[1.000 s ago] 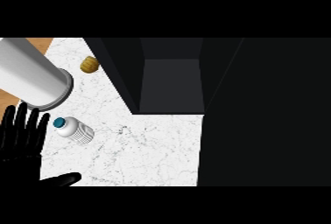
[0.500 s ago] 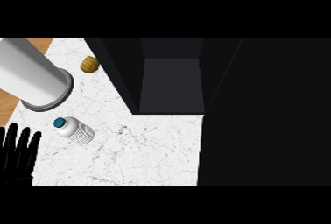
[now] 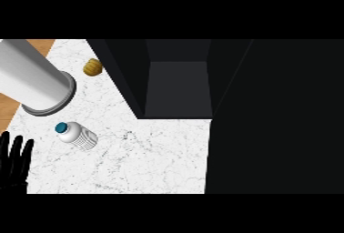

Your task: Pick up the bottled water, place it into the cabinet and close the cabinet

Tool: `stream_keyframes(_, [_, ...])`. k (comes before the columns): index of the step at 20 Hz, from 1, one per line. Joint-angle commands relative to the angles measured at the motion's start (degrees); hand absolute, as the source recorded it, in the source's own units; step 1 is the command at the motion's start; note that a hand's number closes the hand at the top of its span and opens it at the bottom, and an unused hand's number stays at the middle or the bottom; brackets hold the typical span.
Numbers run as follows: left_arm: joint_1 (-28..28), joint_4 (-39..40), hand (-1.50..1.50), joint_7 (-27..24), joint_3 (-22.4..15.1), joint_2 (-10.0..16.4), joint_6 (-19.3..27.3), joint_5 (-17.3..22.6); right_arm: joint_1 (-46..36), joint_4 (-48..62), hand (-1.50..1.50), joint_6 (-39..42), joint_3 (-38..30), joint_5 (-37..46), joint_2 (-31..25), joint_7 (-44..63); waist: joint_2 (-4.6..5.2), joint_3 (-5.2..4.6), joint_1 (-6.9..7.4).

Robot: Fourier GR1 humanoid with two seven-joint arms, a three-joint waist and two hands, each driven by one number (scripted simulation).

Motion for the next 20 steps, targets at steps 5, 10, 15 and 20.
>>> stream_keyframes(5, [-3.0,7.0,-1.5,-2.6,4.2,1.6,-2.0,-0.8,4.0,2.1,-1.5,1.1,4.1,3.5,0.4,-5.5,-0.02,0.01,-0.19])
stream_keyframes(10, [-9.4,22.1,-1.5,-9.6,10.5,5.2,-6.6,0.9,1.4,1.7,-1.5,1.5,1.8,1.0,-1.0,-3.5,0.06,-0.02,-0.32])
stream_keyframes(15, [-13.0,30.5,-1.5,-11.6,11.7,7.0,-8.2,-0.4,0.8,1.1,-1.5,0.6,3.0,1.9,-0.9,-2.5,0.08,-0.03,-0.26])
stream_keyframes(20, [-15.4,39.6,-1.5,-15.5,12.3,8.3,-11.4,-1.2,3.8,1.1,-1.5,0.1,6.0,4.3,-0.4,-5.9,0.04,-0.02,-0.32])
